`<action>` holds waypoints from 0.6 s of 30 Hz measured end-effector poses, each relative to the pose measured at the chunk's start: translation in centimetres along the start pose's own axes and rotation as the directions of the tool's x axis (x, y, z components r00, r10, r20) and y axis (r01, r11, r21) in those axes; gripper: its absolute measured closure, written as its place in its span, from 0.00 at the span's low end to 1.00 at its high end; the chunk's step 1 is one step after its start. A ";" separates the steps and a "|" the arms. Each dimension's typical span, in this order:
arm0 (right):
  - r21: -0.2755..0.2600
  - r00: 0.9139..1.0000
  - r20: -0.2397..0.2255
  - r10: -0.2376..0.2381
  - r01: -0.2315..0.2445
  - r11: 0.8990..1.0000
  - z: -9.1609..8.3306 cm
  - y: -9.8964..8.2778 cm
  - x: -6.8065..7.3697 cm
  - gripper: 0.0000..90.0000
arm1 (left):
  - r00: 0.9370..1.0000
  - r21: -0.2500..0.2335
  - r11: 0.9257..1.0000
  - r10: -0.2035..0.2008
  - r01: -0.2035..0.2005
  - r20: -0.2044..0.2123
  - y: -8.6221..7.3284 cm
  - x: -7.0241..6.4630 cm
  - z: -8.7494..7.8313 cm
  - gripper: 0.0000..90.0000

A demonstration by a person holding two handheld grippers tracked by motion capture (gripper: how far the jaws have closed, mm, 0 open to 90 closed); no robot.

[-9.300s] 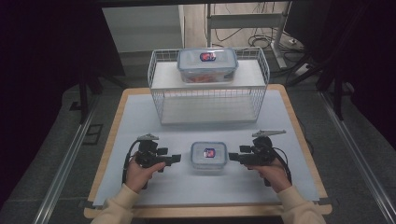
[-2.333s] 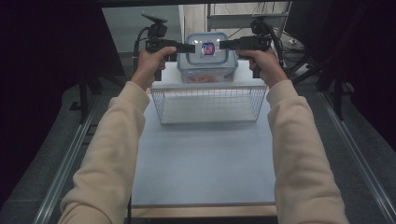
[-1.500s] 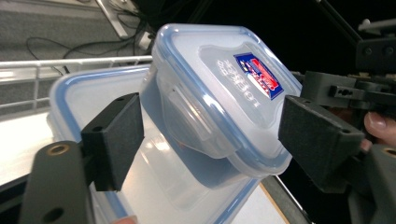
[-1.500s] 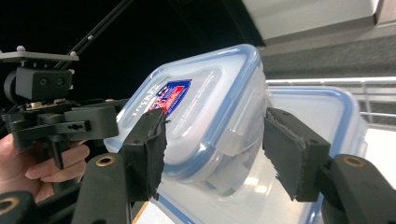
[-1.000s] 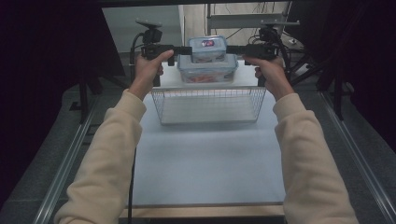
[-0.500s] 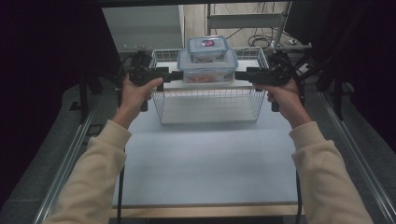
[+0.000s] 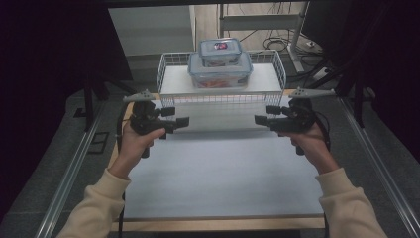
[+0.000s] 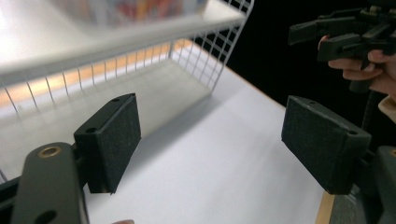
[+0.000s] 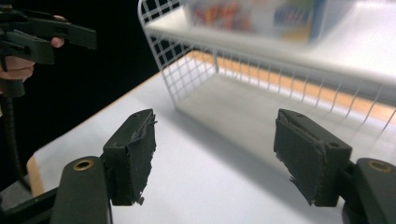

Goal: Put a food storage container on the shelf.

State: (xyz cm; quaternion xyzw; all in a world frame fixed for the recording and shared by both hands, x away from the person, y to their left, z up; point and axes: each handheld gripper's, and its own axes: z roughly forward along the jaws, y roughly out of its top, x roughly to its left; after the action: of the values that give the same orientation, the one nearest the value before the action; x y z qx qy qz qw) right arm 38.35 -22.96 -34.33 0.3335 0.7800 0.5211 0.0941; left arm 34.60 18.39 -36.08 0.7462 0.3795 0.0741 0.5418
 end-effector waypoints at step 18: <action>0.069 0.997 -0.027 0.079 -0.077 0.995 1.4 -10.5 0.2 0.30 | 1.000 0.088 0.996 -0.013 0.014 -0.009 -8.9 -0.4 2.5 0.23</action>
State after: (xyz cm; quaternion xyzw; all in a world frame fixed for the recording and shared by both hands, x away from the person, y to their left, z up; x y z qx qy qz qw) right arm 34.45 -24.29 -44.07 0.3588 0.7851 0.5024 0.0506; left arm 31.29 17.36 -44.71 0.7665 0.3898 0.0568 0.5072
